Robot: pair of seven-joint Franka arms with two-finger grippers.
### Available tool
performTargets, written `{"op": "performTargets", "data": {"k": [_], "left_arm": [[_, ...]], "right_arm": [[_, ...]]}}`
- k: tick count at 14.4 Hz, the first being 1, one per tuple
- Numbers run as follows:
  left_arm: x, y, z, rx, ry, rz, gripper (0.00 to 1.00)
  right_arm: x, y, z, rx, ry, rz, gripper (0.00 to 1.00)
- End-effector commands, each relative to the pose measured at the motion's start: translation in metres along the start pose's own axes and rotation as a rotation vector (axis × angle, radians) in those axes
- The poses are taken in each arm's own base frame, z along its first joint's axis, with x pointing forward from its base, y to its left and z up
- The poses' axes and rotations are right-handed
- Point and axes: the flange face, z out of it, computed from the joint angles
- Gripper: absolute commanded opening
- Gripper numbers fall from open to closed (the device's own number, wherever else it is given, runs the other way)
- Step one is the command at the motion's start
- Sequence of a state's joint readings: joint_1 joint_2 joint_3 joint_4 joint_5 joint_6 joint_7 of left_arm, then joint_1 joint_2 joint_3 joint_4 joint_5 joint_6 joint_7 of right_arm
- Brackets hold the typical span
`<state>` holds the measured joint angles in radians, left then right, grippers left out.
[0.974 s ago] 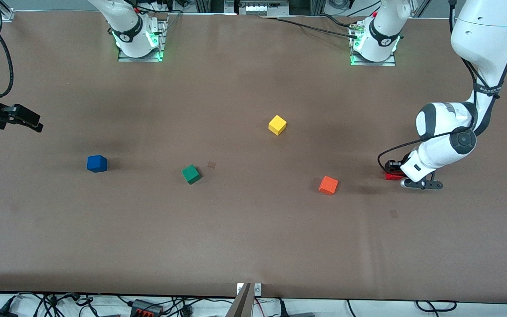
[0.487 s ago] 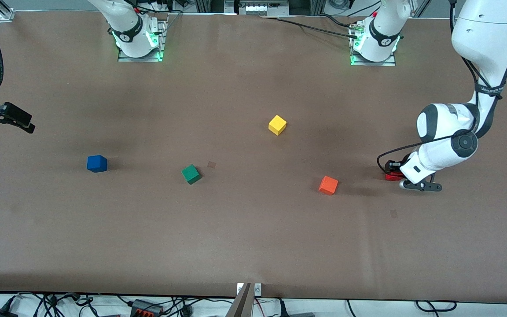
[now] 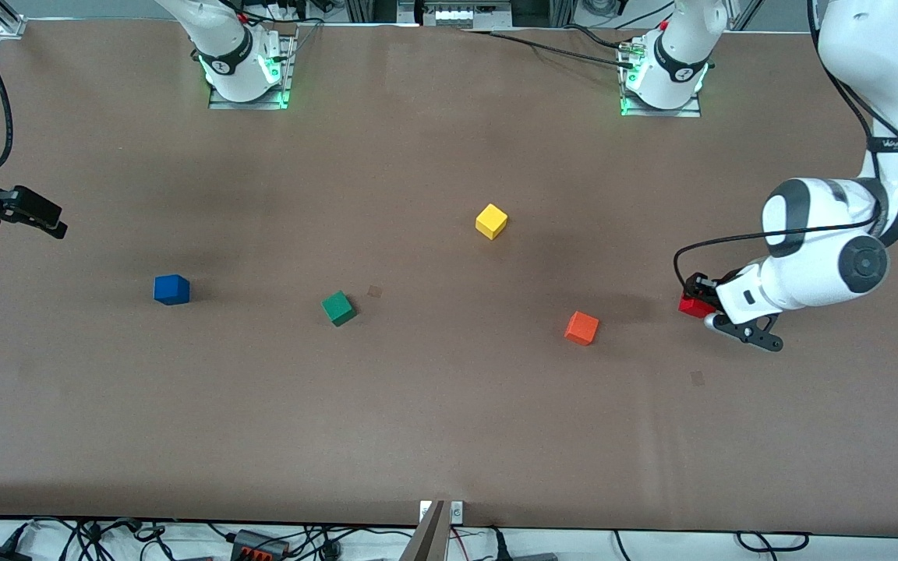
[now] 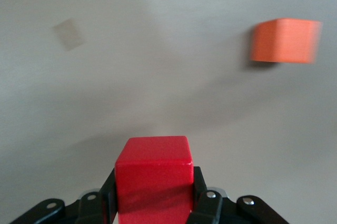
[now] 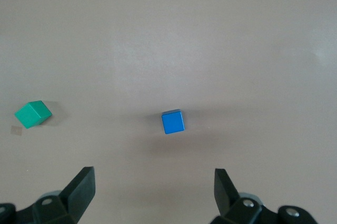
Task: Pass red block to right arm, stack on blue
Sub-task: 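Lift the red cube with the left gripper while the right gripper advances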
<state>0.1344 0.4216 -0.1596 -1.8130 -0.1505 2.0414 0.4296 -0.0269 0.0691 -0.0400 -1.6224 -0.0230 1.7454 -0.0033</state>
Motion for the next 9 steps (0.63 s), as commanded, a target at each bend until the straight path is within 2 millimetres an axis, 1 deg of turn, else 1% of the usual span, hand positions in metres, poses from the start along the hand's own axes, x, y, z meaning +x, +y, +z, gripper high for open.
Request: {"op": "performTargets", "data": {"k": [1, 2, 6, 8, 9], "left_arm": [[0.009, 0.009, -0.037, -0.140, 0.028, 0.107, 0.25], [0.009, 0.010, -0.043, -0.173, 0.044, 0.137, 0.25], [0.006, 0.017, -0.059, -0.453, 0.155, 0.234, 0.26], [0.008, 0.033, -0.063, -0.597, 0.216, 0.280, 0.26], [0.009, 0.042, -0.066, -0.674, 0.264, 0.333, 0.26]], "right_arm": [[0.001, 0.001, -0.005, 0.003, 0.000, -0.009, 1.00], [0.001, 0.001, -0.005, 0.003, 0.000, -0.009, 1.00], [0.000, 0.002, -0.005, 0.003, -0.003, -0.008, 1.00], [0.000, 0.004, -0.004, 0.003, -0.003, -0.005, 1.00], [0.000, 0.005, -0.004, 0.003, -0.003, -0.005, 1.00]]}}
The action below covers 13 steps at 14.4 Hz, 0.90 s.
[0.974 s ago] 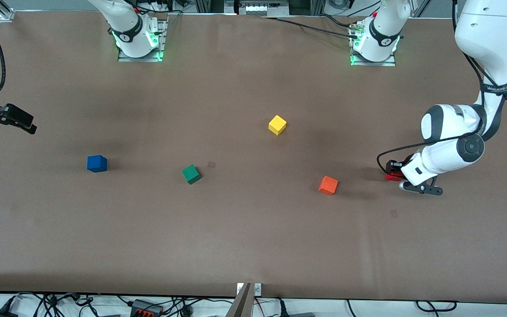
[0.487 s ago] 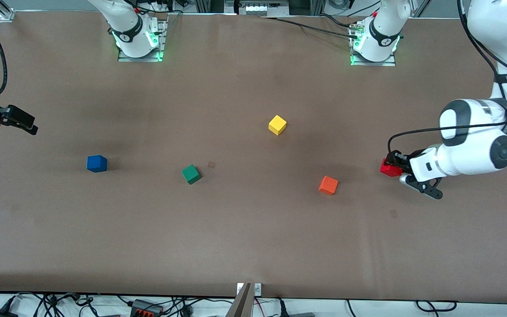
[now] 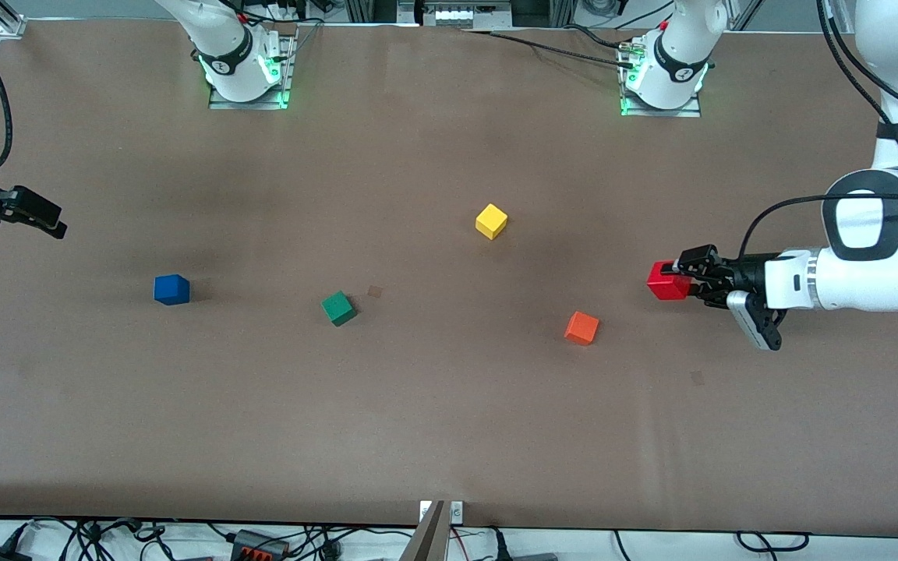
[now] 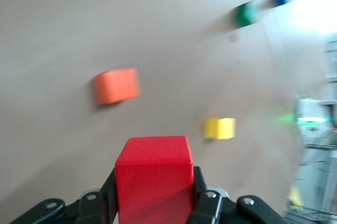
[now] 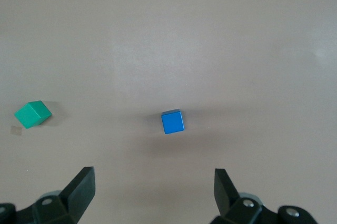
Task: Pass red block to right arm, stack on blue
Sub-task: 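Lift the red cube with the left gripper while the right gripper advances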
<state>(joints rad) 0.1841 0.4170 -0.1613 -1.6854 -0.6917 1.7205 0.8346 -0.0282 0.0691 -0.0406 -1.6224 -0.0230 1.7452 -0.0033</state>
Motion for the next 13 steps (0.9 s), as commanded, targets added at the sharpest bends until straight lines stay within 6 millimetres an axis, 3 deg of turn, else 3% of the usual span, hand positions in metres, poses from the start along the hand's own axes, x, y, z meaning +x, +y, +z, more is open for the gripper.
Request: {"op": "performTargets", "data": {"k": [1, 5, 7, 9, 11, 13], "left_arm": [[0.017, 0.028, 0.008, -0.208, 0.114, 0.187, 0.26], [0.033, 0.054, 0.049, -0.456, 0.208, 0.377, 0.25], [0.055, 0.079, 0.064, -0.532, 0.357, 0.510, 0.24], [0.074, 0.104, 0.084, -0.591, 0.484, 0.592, 0.24], [0.090, 0.119, 0.095, -0.541, 0.568, 0.650, 0.24], [0.111, 0.145, 0.126, -0.449, 0.711, 0.790, 0.23]], "right_arm": [[0.000, 0.004, -0.004, 0.003, -0.003, -0.006, 1.00], [0.004, -0.009, 0.010, 0.079, -0.030, -0.003, 1.00], [0.004, -0.042, 0.014, 0.138, -0.050, -0.038, 1.00], [0.007, -0.070, 0.032, 0.188, -0.087, -0.063, 1.00], [0.008, -0.091, 0.050, 0.366, -0.154, -0.037, 1.00], [0.006, -0.116, 0.068, 0.556, -0.248, -0.045, 1.00]]}}
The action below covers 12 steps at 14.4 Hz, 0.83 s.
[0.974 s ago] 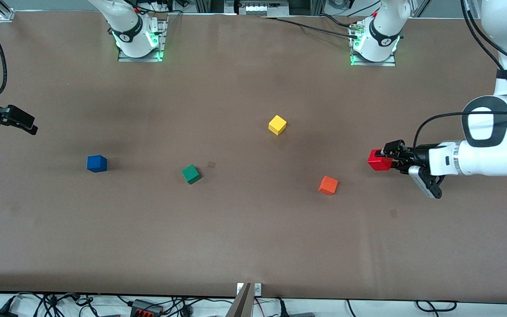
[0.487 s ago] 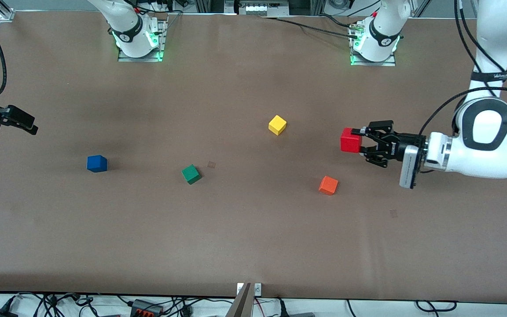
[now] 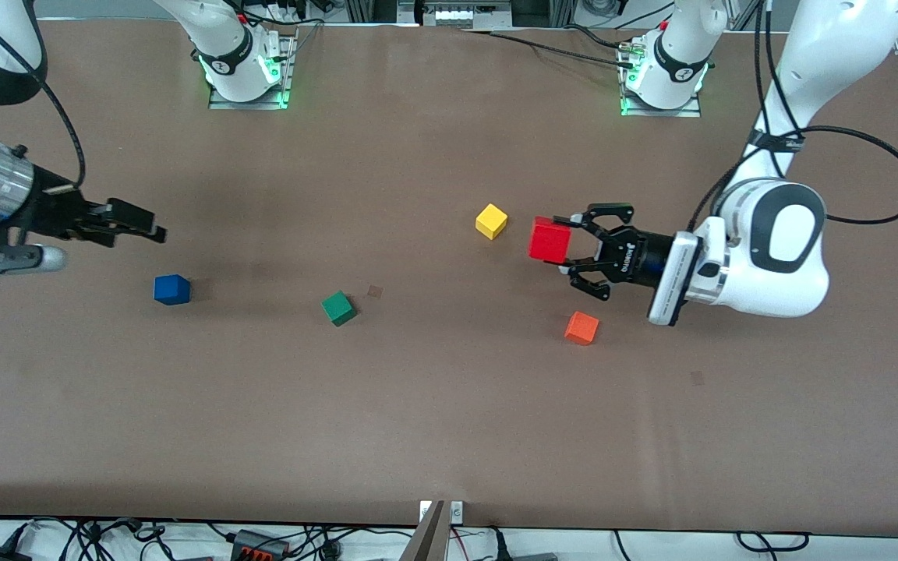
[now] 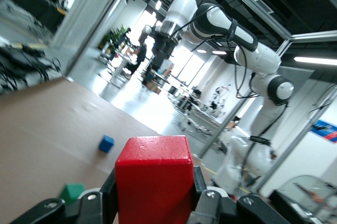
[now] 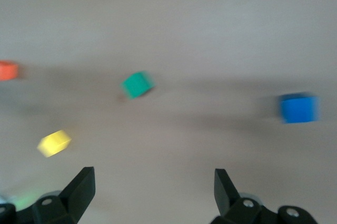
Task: Pass red block to right arm, stack on blue
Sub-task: 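Lift the red cube with the left gripper while the right gripper advances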
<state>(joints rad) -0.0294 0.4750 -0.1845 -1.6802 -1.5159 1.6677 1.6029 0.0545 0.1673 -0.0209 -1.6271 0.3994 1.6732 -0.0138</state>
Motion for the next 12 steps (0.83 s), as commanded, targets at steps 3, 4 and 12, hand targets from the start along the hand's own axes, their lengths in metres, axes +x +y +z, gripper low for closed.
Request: {"op": "performTargets", "data": {"k": [3, 4, 12], "left_arm": [[0.004, -0.002, 0.099, 0.165, 0.132, 0.305, 0.17], [0.004, -0.002, 0.108, 0.193, 0.138, 0.324, 0.17], [0.020, 0.029, 0.202, 0.311, 0.191, 0.368, 0.14]], "right_arm": [[0.013, -0.028, 0.038, 0.374, -0.116, 0.004, 1.00], [0.015, -0.038, 0.042, 0.458, -0.125, 0.012, 1.00], [0.035, -0.096, 0.107, 0.848, -0.204, 0.002, 1.00]]}}
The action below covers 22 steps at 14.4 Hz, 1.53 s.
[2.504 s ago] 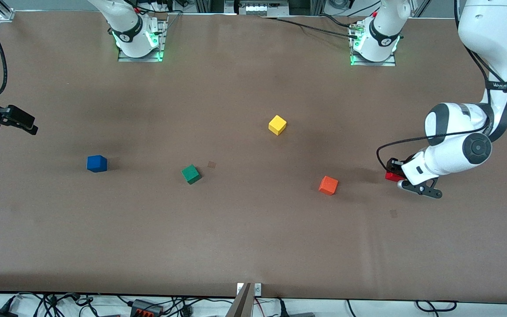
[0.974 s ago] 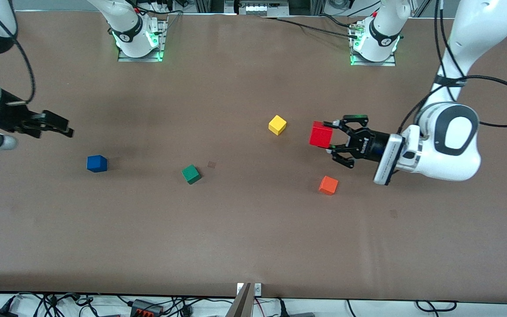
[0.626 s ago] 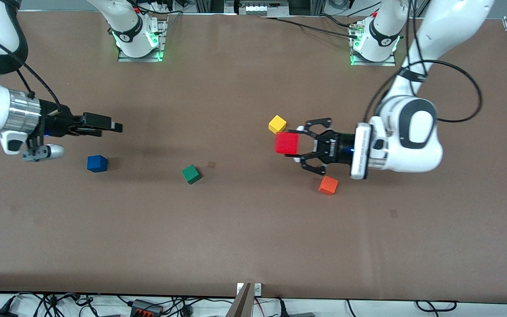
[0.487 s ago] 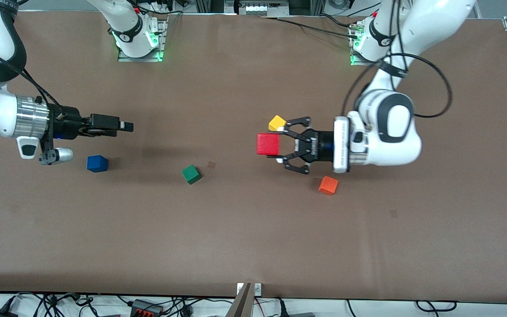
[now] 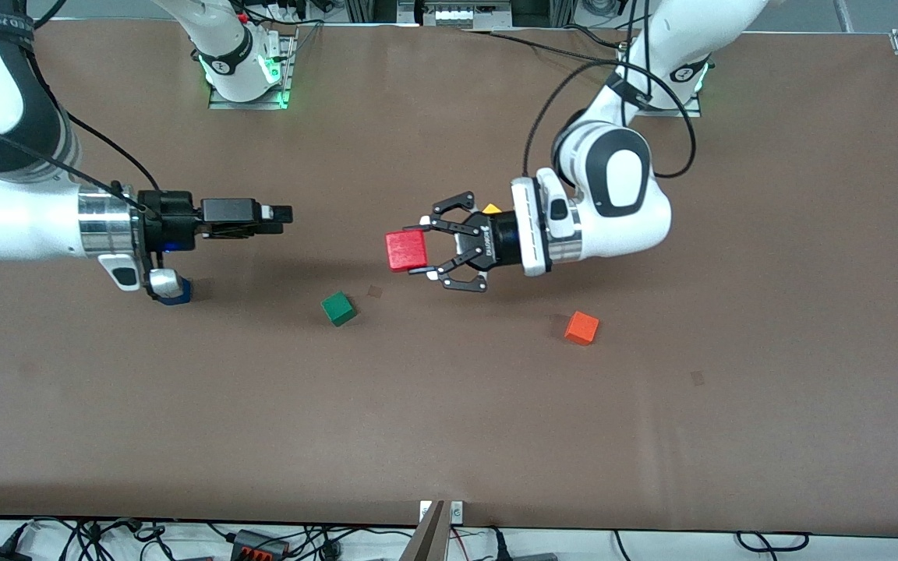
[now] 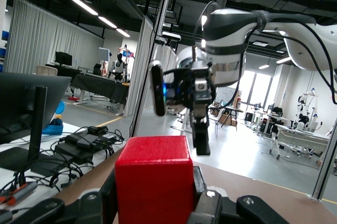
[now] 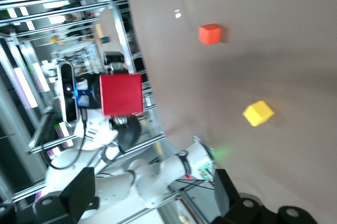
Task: Pass red block to right arm, stack on blue
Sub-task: 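Bring the red cube to the right gripper and close it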
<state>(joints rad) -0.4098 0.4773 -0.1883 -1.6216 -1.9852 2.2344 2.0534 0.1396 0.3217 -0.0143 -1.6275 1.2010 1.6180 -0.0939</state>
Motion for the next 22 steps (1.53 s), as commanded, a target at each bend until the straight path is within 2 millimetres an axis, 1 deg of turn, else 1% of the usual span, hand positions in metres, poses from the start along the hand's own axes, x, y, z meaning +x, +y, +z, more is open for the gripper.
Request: {"op": "performTargets", "data": {"k": [1, 2, 4, 6, 8, 10, 11, 12, 13, 16, 17, 19, 22], "left_arm": [[0.010, 0.011, 0.022, 0.001, 0.027, 0.054, 0.13], [0.006, 0.012, 0.024, -0.003, 0.023, 0.050, 0.13], [0.006, 0.013, 0.025, -0.004, 0.024, 0.049, 0.12], [0.006, 0.013, 0.025, -0.004, 0.023, 0.050, 0.13], [0.006, 0.013, 0.025, -0.004, 0.023, 0.049, 0.13], [0.008, 0.013, 0.025, -0.004, 0.026, 0.038, 0.13], [0.008, 0.012, 0.025, -0.003, 0.026, 0.039, 0.13], [0.007, 0.013, 0.025, -0.004, 0.024, 0.041, 0.13], [0.007, 0.013, 0.025, -0.004, 0.025, 0.040, 0.13], [0.008, 0.013, 0.025, -0.003, 0.024, 0.039, 0.13], [0.008, 0.013, 0.025, -0.003, 0.025, 0.038, 0.13], [0.007, 0.013, 0.025, -0.005, 0.023, 0.038, 0.13], [0.008, 0.013, 0.025, -0.003, 0.025, 0.036, 0.13]], "right_arm": [[0.018, 0.019, 0.023, 0.084, -0.036, -0.016, 1.00], [0.021, 0.021, 0.028, 0.125, -0.040, 0.011, 1.00], [0.026, 0.024, 0.045, 0.208, -0.071, 0.048, 1.00], [0.026, 0.018, 0.049, 0.248, -0.079, 0.107, 1.00], [0.026, 0.015, 0.051, 0.255, -0.080, 0.118, 1.00], [0.024, 0.009, 0.065, 0.256, -0.090, 0.113, 1.00], [0.024, 0.003, 0.069, 0.289, -0.092, 0.111, 1.00], [0.025, 0.001, 0.073, 0.318, -0.092, 0.116, 1.00], [0.028, 0.007, 0.079, 0.322, -0.097, 0.123, 1.00], [0.030, 0.007, 0.087, 0.310, -0.087, 0.111, 1.00], [0.033, 0.011, 0.089, 0.307, -0.081, 0.118, 1.00], [0.032, 0.005, 0.099, 0.297, -0.088, 0.108, 1.00], [0.033, 0.003, 0.100, 0.298, -0.077, 0.112, 0.99]]}}
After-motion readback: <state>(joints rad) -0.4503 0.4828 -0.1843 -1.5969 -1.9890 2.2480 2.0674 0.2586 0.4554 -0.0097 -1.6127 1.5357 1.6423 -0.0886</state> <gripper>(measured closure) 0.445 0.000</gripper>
